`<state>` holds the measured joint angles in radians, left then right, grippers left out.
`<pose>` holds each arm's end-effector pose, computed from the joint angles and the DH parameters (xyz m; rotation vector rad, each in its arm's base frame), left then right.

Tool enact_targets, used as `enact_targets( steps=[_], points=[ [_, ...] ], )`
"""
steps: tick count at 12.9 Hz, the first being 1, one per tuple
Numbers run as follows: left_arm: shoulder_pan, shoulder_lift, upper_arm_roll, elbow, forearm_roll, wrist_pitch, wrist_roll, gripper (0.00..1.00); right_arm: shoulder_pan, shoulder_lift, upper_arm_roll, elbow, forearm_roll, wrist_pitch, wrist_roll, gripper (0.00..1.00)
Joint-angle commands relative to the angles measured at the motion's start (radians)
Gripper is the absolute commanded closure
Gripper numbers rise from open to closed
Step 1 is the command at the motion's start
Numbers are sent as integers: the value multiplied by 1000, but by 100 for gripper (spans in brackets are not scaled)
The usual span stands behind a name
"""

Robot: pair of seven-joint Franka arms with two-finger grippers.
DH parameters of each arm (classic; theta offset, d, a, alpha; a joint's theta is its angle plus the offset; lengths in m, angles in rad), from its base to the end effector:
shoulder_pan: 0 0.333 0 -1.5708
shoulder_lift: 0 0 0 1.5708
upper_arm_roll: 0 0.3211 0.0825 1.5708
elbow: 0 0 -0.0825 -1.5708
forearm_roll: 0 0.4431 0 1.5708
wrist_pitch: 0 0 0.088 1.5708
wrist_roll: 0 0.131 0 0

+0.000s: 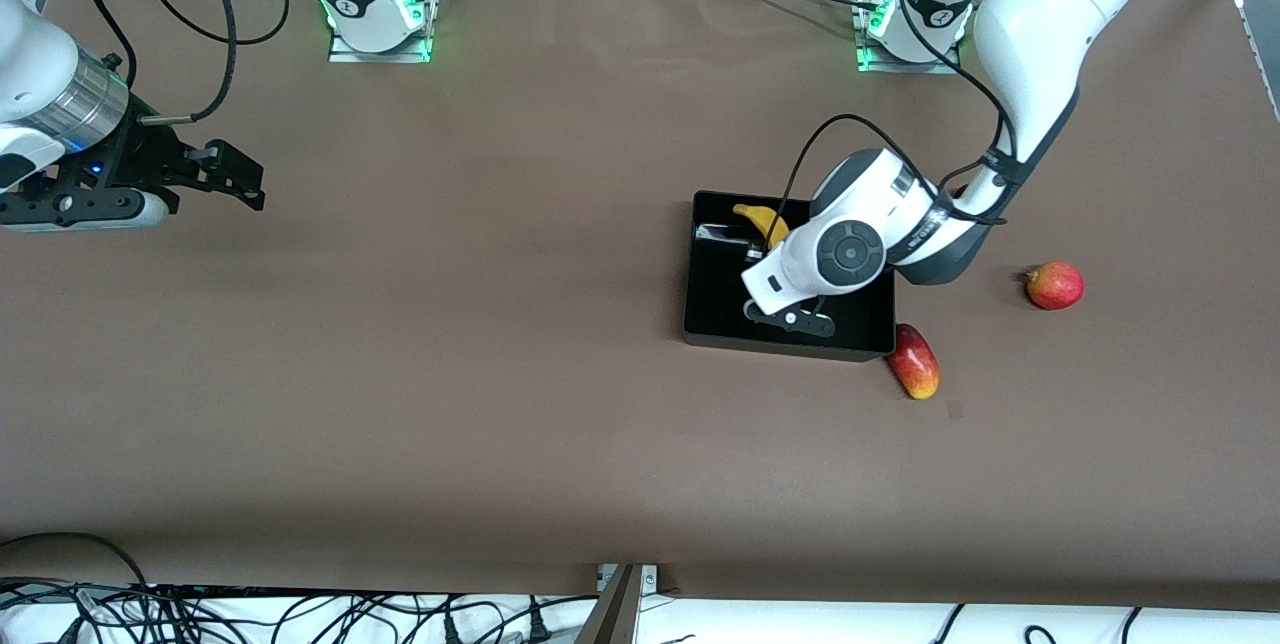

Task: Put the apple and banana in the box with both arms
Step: 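Lift the banana with the left gripper and carry it into the box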

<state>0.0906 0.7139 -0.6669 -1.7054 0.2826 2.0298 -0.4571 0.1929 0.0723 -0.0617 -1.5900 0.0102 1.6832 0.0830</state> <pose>0.5980 -0.3372 0.1747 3.0352 -0.3078 -0.4404 0.6391 0.0867 0.5599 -3.1326 -0.0742 -0.0318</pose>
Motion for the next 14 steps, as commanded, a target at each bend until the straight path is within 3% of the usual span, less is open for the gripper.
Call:
enact_targets(
  steps=[1,2,3,4,5,7,9,11,14],
  points=[
    [-15,31,6,-13,70,53,-52,100,-10,3,10,11,-4,1,6,0],
    [-15,39,6,-13,82,64,-67,100,-12,3,10,11,-4,1,6,0],
    [-18,48,6,-11,86,73,-78,87,-12,3,10,11,-4,1,6,0],
    [-19,48,7,-10,86,73,-100,35,-12,3,10,11,-4,1,7,0],
    [-17,47,7,-10,87,73,-113,0,-12,3,10,11,-4,0,6,0],
    [-6,30,1,3,84,58,-117,0,-12,3,10,10,-4,0,6,0],
    [6,-55,0,18,72,-26,-118,0,-12,3,10,11,-4,0,6,0],
    [24,-128,-3,108,70,-200,-104,0,-12,3,10,11,-4,0,7,0],
    [72,-145,-13,306,6,-458,-77,0,-12,3,10,11,-4,0,8,0]
  ],
)
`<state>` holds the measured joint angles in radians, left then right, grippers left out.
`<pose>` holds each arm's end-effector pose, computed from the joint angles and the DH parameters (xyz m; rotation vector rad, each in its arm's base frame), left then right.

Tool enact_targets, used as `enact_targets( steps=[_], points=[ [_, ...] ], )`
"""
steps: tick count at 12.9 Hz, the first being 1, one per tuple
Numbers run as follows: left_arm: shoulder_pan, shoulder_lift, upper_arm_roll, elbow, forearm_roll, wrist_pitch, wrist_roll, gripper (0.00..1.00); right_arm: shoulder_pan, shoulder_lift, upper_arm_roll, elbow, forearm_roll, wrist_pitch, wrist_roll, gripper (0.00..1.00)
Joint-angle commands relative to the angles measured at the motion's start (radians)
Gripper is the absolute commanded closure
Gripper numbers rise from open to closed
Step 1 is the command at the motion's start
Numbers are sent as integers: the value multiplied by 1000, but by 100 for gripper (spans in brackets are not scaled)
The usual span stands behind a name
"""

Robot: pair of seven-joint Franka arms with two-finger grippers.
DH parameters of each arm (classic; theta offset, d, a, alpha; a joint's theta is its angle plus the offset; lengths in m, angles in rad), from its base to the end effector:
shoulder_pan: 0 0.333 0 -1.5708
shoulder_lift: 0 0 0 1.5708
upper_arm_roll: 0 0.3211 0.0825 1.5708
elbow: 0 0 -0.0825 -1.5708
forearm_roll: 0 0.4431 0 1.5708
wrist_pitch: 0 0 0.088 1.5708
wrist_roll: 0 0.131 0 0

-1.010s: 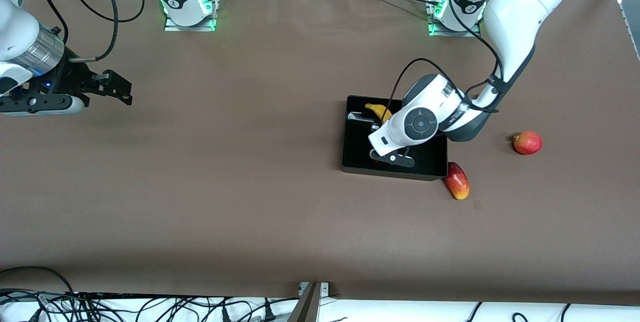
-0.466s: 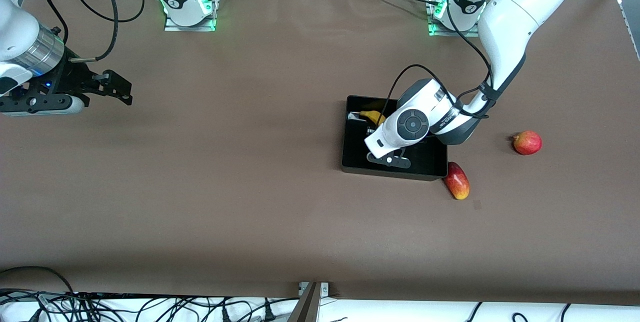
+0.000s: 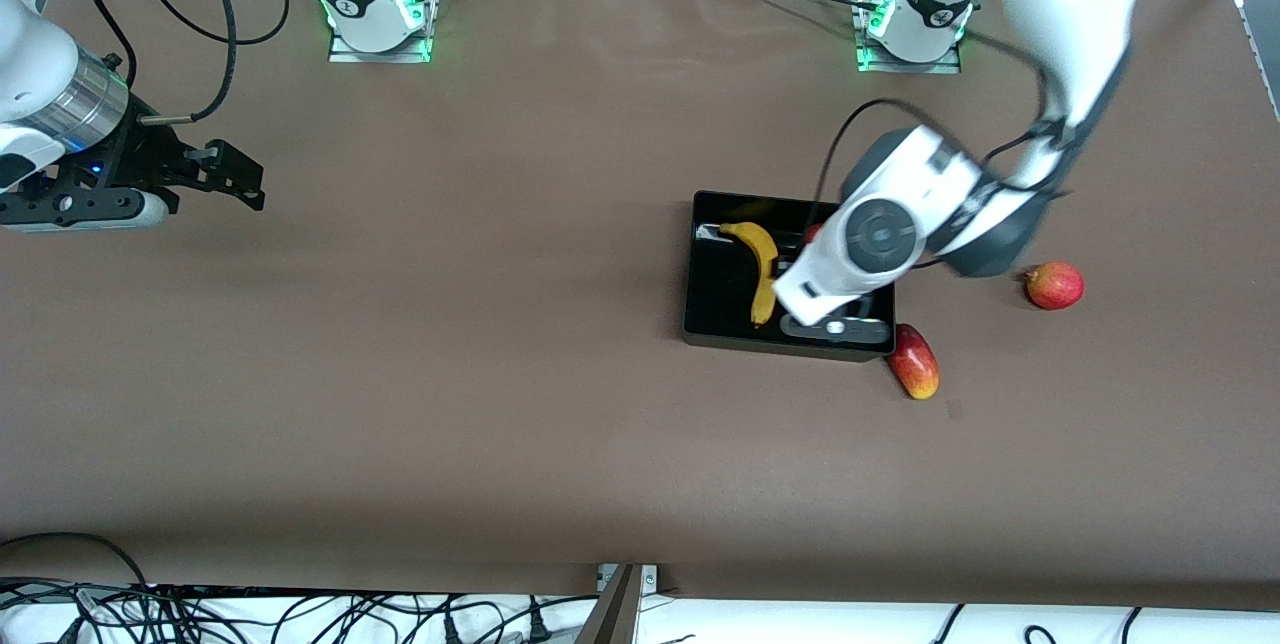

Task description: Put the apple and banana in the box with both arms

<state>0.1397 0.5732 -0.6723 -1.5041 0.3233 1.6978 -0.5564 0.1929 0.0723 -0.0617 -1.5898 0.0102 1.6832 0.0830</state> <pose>0.6562 -0.2743 0.3280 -3.0247 0.0355 0.3568 0.6391 0.0867 0.5600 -3.1326 -0.0742 -0.0321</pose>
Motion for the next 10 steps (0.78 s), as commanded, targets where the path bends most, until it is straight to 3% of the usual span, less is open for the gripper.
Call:
enact_targets(
  steps=[1,3,5,7,10],
  points=[
    [33,-10,-7,155,-36,-189,70,0,-12,3,10,11,-4,0,8,0],
    [60,-24,-6,215,-44,-259,162,0,-10,3,10,11,-4,0,6,0],
    [61,-120,40,203,-46,-267,254,0,-12,3,10,11,-4,1,6,0],
    [2,-238,220,161,-155,-264,387,0,-12,3,10,11,-4,1,6,0],
    [-170,-381,576,43,-282,-210,602,0,-10,3,10,11,-4,1,6,0]
  ],
)
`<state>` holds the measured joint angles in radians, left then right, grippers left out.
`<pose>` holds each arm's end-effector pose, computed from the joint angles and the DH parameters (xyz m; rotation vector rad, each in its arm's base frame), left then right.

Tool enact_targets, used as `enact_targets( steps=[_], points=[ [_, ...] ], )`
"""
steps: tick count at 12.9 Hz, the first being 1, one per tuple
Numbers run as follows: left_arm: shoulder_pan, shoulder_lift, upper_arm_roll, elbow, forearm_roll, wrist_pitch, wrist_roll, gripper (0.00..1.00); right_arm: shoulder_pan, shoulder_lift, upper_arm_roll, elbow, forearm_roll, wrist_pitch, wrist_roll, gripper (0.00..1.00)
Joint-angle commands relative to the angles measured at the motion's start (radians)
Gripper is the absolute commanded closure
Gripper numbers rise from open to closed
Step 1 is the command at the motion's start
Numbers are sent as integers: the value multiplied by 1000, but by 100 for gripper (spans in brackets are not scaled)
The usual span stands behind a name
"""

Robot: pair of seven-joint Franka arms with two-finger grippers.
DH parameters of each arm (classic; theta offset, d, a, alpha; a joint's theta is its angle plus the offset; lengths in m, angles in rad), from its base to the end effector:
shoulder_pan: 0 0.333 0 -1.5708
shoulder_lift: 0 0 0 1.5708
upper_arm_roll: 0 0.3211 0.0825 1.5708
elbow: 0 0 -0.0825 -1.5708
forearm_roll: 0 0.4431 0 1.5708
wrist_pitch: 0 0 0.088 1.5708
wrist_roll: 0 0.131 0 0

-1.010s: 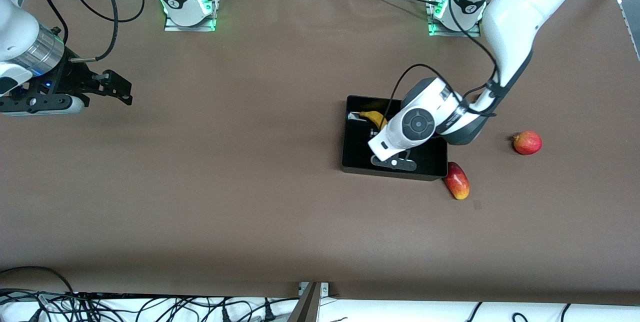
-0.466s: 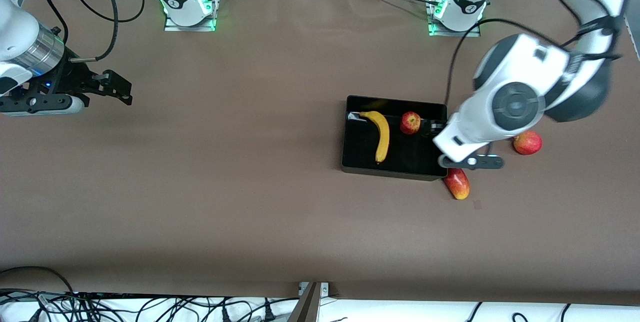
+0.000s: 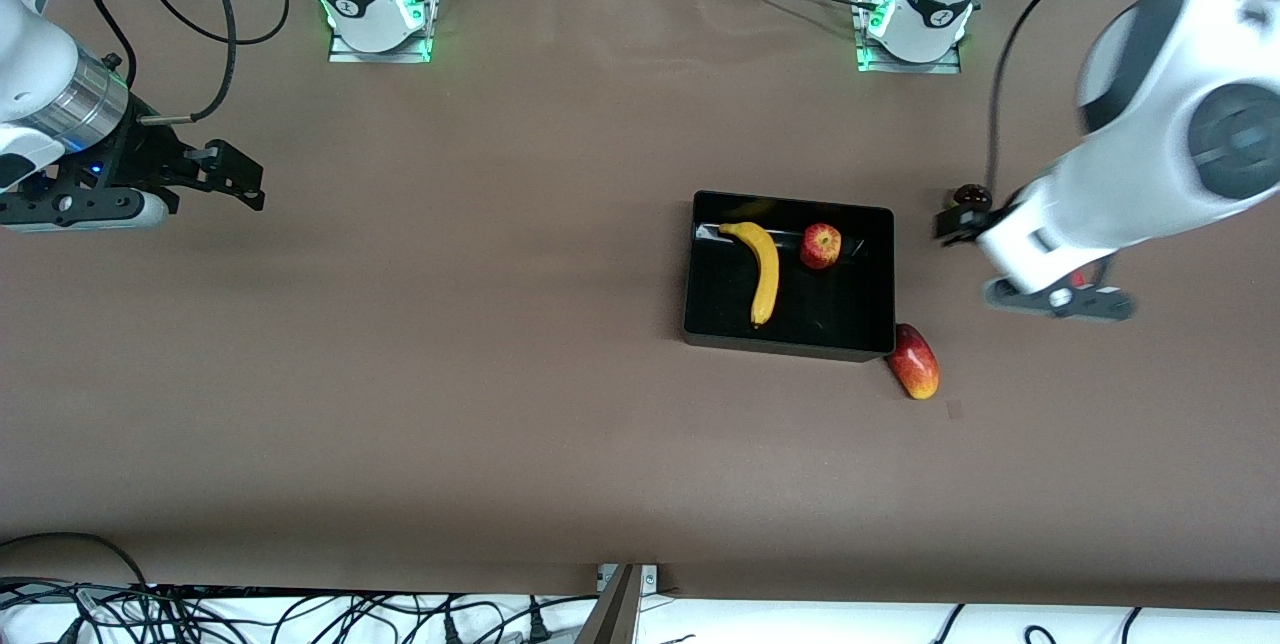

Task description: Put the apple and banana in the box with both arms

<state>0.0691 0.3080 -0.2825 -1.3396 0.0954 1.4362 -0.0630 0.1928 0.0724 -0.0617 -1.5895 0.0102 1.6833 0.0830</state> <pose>0.6728 -0.1067 0.5223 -3.0815 0.2206 0.3044 0.6392 0.0866 0.5601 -3.1326 -0.0741 -0.0326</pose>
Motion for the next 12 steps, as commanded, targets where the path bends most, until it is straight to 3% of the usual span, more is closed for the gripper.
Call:
enact_targets(
  steps=[1,4,12],
  points=[
    [-113,-156,225,-165,-63,90,112,0,-12,3,10,11,-4,1,6,0],
    [-118,-294,250,-286,-72,177,91,0,-12,3,10,11,-4,1,7,0],
    [-118,-372,272,-401,-86,211,95,0,-12,3,10,11,-4,1,6,0]
  ],
)
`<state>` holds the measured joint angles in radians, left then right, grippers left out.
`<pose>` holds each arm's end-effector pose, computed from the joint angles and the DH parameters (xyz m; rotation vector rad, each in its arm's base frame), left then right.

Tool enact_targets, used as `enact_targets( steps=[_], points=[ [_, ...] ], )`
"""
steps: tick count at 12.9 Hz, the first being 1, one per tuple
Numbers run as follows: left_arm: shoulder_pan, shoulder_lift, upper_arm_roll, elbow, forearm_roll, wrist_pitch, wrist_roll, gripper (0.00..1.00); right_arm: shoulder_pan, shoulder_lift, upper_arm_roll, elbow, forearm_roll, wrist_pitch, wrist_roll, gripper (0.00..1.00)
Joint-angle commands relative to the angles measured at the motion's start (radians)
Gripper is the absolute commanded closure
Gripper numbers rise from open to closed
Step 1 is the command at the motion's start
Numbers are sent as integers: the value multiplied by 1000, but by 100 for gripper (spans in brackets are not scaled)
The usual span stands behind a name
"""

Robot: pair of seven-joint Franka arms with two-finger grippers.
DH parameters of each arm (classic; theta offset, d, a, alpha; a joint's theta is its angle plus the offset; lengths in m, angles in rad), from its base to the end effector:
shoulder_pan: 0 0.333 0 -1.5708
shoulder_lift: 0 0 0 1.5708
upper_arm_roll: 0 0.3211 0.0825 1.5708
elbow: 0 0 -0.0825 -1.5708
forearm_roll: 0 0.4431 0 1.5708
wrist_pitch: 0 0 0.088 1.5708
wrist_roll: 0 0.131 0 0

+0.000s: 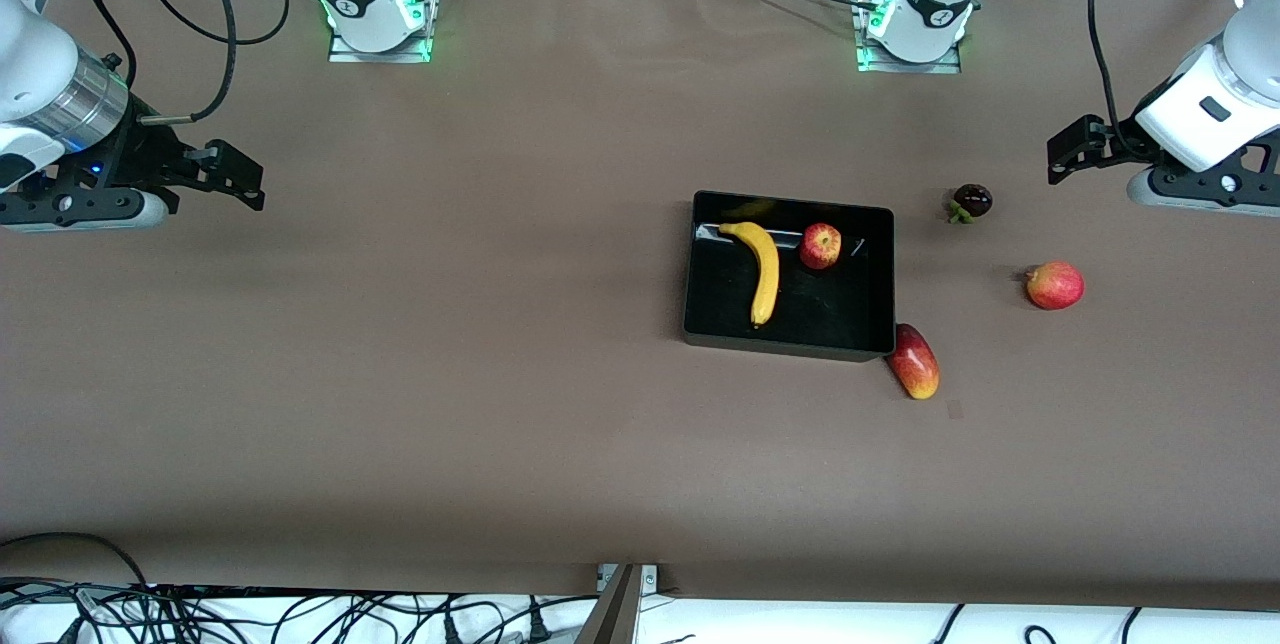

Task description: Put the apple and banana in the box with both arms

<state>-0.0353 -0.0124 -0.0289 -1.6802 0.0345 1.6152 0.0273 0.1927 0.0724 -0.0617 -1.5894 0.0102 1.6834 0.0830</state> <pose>0.6075 -0.0347 0.5589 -3.1014 0.1458 0.0807 0.6392 0.0866 0.5602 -3.1326 -0.0739 -0.0329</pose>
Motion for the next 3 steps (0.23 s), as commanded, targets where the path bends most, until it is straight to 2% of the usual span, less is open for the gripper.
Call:
enact_targets(
  steps=[1,3],
  points=[
    [-12,-52,18,-59,-25,32,6,0,-12,3,10,11,-4,1,7,0],
    [-12,-51,18,-59,-25,34,10,0,-10,3,10,11,-4,1,7,0]
  ],
)
